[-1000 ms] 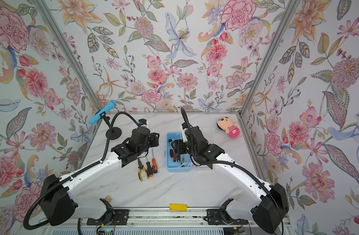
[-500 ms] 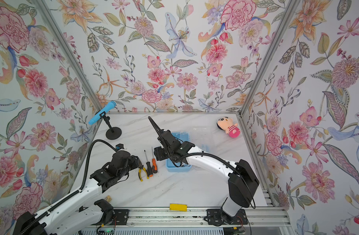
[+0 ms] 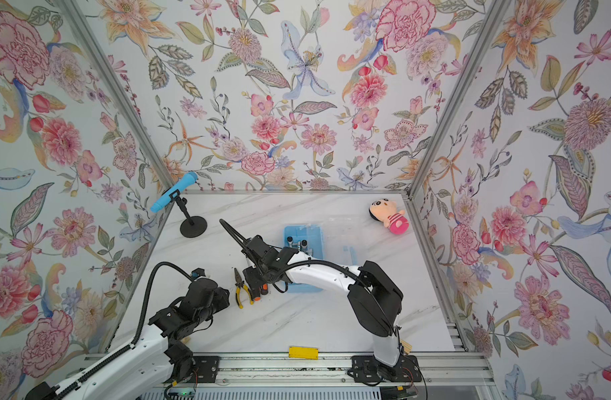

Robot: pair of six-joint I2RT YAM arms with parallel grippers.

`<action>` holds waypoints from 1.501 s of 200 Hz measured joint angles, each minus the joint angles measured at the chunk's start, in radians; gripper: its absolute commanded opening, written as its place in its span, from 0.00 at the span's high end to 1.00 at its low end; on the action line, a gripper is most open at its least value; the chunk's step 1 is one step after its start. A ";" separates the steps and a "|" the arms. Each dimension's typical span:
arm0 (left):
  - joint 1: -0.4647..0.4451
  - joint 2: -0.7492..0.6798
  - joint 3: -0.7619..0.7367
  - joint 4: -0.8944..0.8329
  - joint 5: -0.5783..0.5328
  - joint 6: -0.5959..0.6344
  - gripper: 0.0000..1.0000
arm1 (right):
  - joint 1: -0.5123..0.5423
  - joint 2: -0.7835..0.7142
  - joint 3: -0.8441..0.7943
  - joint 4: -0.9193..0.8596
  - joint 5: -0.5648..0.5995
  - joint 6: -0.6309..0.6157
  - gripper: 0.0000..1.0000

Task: Pack the tool kit
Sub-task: 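Reach the right gripper across to the yellow pliers while the left draws back, then lower the right gripper onto the yellow-handled pliers and close it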

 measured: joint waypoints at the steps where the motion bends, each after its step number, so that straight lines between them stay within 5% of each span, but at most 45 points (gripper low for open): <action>1: 0.000 -0.003 -0.003 0.000 0.001 -0.002 0.71 | 0.001 0.002 0.002 0.000 0.000 0.000 0.48; 27: 0.000 -0.065 -0.038 0.000 0.010 -0.031 0.72 | 0.019 0.074 0.064 -0.014 -0.026 -0.024 0.58; 95: 0.000 -0.131 -0.066 0.010 0.029 -0.067 0.72 | 0.038 0.243 0.188 -0.072 -0.037 -0.058 0.66; 300: 0.054 -0.067 -0.097 0.106 0.056 -0.049 0.72 | 0.044 0.411 0.391 -0.211 0.064 -0.109 0.67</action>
